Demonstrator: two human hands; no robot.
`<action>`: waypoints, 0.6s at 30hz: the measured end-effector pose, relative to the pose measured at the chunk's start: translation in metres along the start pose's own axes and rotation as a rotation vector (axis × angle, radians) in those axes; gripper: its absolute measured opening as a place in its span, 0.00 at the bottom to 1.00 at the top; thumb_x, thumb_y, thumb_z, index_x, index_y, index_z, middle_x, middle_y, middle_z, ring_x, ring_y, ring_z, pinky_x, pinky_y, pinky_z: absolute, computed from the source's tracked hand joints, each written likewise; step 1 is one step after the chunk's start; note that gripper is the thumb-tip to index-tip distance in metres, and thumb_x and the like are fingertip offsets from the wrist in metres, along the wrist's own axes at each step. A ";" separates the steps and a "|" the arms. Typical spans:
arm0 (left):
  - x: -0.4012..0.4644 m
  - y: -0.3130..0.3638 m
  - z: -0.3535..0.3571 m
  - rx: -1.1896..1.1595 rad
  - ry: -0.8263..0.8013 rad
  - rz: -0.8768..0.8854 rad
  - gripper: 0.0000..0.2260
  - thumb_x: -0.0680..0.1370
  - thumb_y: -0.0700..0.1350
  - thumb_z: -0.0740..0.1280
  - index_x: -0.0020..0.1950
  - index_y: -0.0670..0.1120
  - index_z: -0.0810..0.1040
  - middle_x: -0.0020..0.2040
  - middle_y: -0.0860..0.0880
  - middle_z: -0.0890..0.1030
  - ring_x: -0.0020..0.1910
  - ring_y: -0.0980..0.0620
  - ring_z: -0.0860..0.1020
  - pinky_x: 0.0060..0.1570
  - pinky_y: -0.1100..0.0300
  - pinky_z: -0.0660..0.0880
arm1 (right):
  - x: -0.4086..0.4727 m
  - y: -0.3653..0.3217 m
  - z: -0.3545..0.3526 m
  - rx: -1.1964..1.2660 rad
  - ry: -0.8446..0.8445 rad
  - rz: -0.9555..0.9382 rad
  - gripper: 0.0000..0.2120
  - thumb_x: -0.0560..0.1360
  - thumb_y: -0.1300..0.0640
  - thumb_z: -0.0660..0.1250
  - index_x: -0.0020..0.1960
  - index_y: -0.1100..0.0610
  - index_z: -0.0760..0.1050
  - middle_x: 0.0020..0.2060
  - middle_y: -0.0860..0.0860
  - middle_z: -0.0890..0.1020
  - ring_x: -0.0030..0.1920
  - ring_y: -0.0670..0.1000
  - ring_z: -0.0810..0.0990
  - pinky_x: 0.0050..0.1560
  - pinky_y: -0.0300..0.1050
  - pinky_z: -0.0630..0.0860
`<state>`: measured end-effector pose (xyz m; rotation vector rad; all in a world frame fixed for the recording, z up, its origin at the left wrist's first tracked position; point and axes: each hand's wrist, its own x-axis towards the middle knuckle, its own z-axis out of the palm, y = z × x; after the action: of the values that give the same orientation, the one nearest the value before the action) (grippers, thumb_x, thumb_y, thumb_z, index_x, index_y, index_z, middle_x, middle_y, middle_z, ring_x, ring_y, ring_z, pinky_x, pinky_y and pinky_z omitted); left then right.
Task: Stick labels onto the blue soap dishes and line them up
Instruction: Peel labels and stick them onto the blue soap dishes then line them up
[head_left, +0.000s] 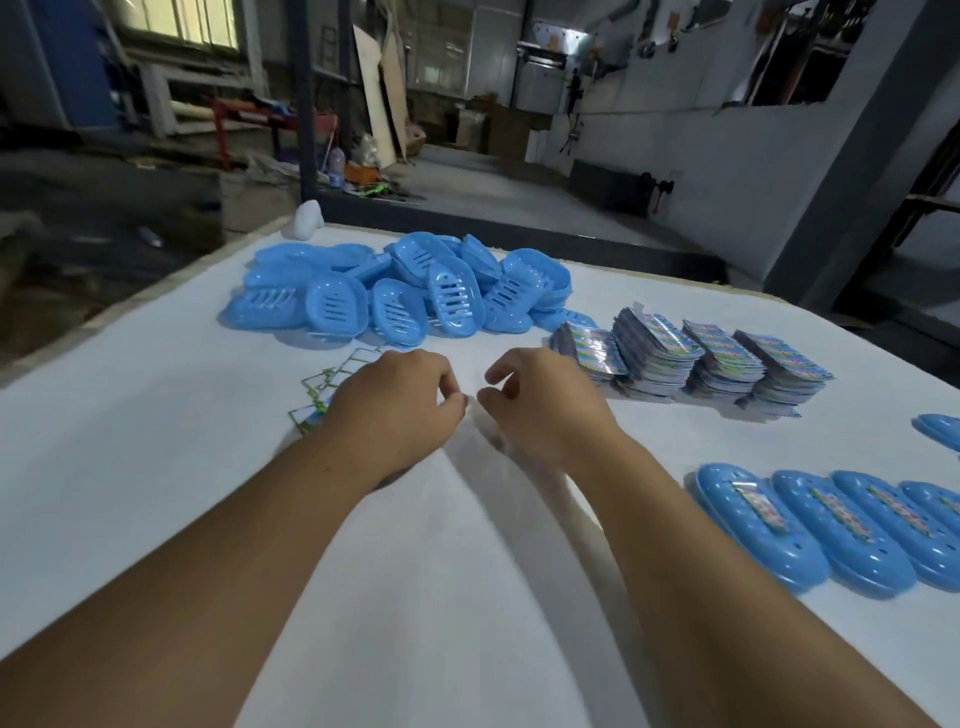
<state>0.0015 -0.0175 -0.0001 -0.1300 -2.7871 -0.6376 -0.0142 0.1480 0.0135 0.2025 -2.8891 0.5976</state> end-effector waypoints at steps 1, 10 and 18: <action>0.001 -0.001 0.000 0.004 0.005 -0.012 0.07 0.77 0.59 0.67 0.45 0.58 0.79 0.44 0.53 0.81 0.44 0.49 0.79 0.43 0.55 0.75 | -0.002 0.002 0.005 0.030 0.020 -0.004 0.11 0.76 0.46 0.68 0.57 0.45 0.80 0.43 0.41 0.82 0.50 0.48 0.80 0.50 0.47 0.78; 0.018 -0.018 0.003 0.146 0.209 -0.014 0.09 0.82 0.50 0.63 0.53 0.48 0.81 0.53 0.48 0.80 0.53 0.46 0.76 0.49 0.51 0.76 | -0.008 0.010 0.016 0.154 0.073 -0.069 0.08 0.75 0.46 0.68 0.51 0.47 0.82 0.39 0.39 0.82 0.44 0.46 0.81 0.48 0.46 0.78; 0.061 -0.027 0.002 0.295 0.215 0.089 0.12 0.81 0.42 0.64 0.63 0.49 0.80 0.59 0.49 0.79 0.59 0.46 0.74 0.57 0.52 0.71 | -0.002 0.017 0.013 0.200 0.098 -0.096 0.04 0.77 0.47 0.68 0.49 0.44 0.80 0.38 0.38 0.80 0.41 0.43 0.79 0.44 0.44 0.75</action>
<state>-0.0609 -0.0392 0.0047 -0.1164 -2.6130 -0.2011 -0.0169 0.1582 -0.0051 0.3280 -2.7067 0.8529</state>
